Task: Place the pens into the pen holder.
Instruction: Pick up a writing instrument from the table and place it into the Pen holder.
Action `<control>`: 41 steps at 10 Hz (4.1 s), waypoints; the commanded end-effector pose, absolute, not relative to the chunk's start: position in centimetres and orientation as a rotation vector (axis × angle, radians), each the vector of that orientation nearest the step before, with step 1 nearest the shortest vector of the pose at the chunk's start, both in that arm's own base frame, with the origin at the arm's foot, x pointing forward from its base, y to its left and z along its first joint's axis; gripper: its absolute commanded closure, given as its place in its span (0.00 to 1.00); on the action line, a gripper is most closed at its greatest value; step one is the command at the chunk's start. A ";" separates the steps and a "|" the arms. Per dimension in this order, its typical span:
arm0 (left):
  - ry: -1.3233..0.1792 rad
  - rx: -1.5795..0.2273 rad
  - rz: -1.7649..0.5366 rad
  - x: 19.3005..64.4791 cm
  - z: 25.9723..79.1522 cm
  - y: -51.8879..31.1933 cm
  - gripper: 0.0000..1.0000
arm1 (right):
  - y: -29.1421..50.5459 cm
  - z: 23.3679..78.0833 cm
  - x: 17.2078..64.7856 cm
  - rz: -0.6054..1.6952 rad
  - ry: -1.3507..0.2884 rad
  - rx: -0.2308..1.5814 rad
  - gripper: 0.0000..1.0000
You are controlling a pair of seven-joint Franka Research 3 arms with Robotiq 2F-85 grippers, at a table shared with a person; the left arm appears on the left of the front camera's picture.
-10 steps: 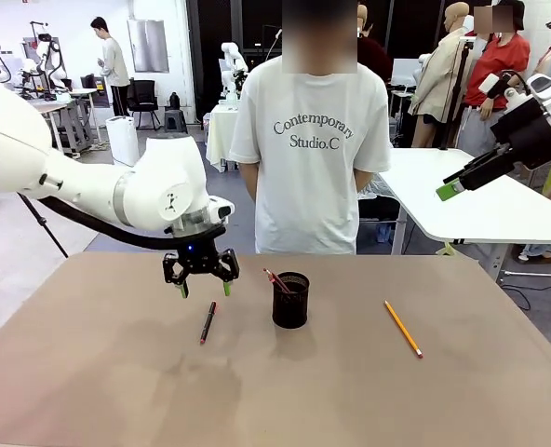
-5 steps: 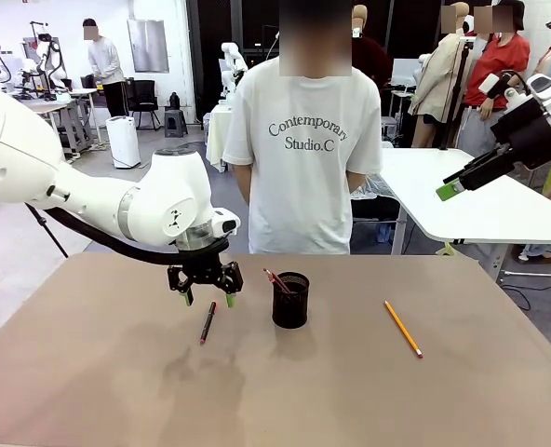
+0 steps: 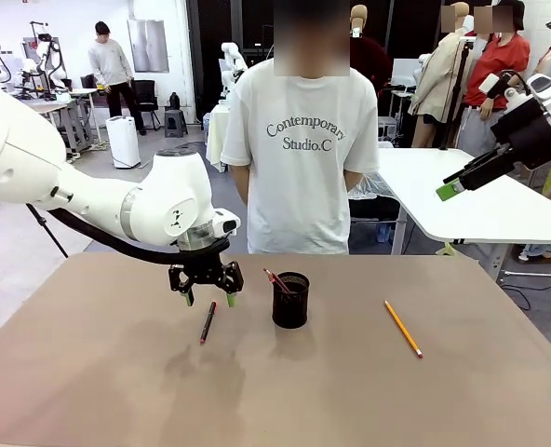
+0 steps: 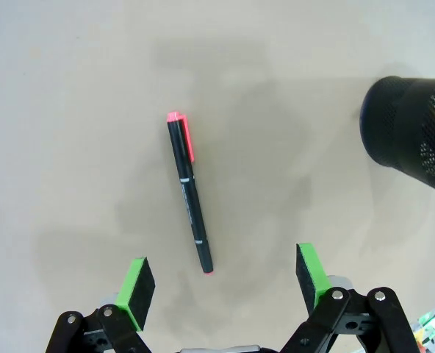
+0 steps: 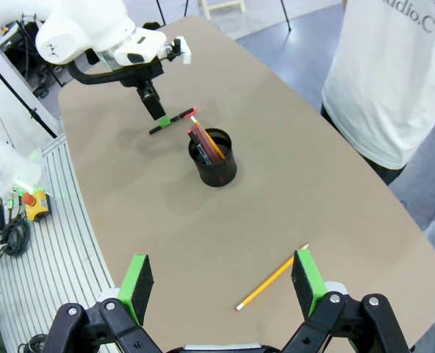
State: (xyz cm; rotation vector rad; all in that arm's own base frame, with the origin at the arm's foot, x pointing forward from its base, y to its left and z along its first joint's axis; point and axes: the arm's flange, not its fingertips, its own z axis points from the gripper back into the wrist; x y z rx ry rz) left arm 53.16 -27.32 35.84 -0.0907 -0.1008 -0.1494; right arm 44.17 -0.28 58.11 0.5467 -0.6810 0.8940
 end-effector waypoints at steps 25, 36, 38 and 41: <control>-0.106 0.023 -0.133 58.6 29.9 -26.4 1.00 | -0.2 58.2 44.2 0.897 -0.691 0.553 0.00; 0.021 -0.457 -0.372 57.9 33.3 -23.1 1.00 | -0.2 58.2 44.2 0.897 -0.691 0.553 0.00; -0.029 -0.632 -0.547 57.4 34.3 -21.1 1.00 | -0.2 58.2 44.2 0.897 -0.691 0.553 0.00; -0.242 -0.907 -0.805 55.6 36.0 -18.8 1.00 | -0.2 58.2 44.2 0.897 -0.691 0.553 0.00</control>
